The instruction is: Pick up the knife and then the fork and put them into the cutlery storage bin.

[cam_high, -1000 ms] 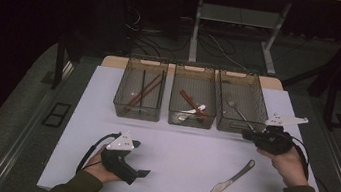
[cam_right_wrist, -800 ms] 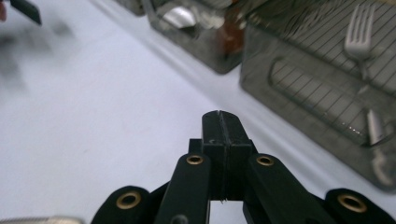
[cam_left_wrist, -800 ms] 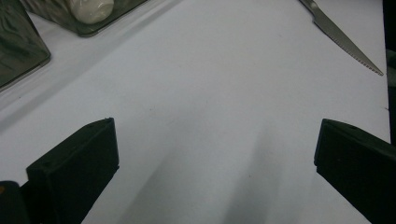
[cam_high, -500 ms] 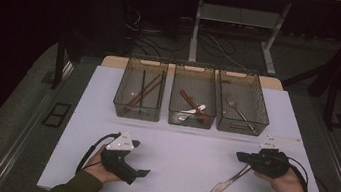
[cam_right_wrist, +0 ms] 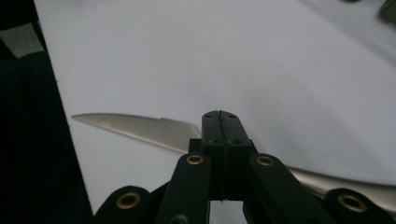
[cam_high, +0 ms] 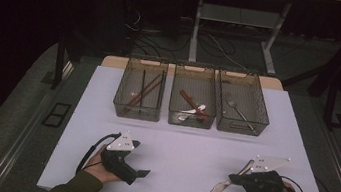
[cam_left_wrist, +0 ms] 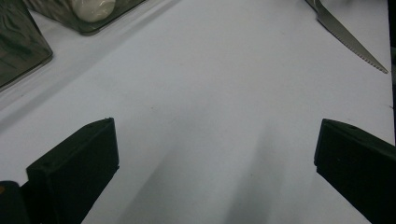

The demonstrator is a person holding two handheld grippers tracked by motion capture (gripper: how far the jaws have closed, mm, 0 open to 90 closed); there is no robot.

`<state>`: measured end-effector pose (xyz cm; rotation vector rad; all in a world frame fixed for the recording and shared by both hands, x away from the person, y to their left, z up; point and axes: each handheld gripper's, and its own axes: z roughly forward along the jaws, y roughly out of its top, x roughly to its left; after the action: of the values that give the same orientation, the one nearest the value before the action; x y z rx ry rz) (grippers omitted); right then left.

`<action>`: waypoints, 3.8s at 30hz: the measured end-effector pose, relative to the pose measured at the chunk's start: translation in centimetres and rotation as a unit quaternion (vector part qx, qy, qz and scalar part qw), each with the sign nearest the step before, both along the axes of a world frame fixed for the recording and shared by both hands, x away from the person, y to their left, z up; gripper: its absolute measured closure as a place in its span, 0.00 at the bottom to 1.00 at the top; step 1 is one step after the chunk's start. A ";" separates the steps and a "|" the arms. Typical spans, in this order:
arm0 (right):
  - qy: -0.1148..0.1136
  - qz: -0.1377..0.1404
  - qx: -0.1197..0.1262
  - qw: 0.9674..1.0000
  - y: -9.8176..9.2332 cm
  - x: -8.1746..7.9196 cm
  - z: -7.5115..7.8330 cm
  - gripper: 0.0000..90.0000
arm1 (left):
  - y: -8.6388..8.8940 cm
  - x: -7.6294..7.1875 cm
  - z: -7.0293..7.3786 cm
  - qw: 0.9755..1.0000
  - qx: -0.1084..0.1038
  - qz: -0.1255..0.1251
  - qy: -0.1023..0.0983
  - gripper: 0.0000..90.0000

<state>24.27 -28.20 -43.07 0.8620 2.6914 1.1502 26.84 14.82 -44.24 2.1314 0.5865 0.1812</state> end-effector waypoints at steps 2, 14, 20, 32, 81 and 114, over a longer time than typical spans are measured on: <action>0.002 0.011 -0.007 1.000 0.3 -0.3 -0.4 1.00 | 0.0 0.0 0.0 1.000 0.001 -0.001 0.000 0.00; 0.016 0.035 -0.017 0.999 1.5 -0.4 -1.3 1.00 | 0.0 0.0 0.0 1.000 0.002 0.002 0.000 0.00; 0.011 0.036 -0.018 0.999 1.9 -0.3 -1.4 1.00 | 0.0 0.0 0.0 1.000 0.003 0.002 0.000 0.00; 0.002 0.036 -0.018 0.999 2.8 0.1 -1.5 1.00 | 0.0 0.1 -0.1 1.000 0.003 0.001 0.000 0.00; -0.023 0.015 -0.037 0.999 7.2 4.6 -1.6 1.00 | -0.1 0.1 -0.1 1.000 0.007 -0.002 -0.002 0.00; -0.021 -0.020 -0.033 0.999 6.4 8.1 1.6 0.60 | 0.0 0.1 -0.1 1.000 0.005 0.000 -0.002 0.00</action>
<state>32.42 -21.80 -41.50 0.8678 2.6483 1.0544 26.95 14.78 -44.32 2.1410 0.5843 0.1877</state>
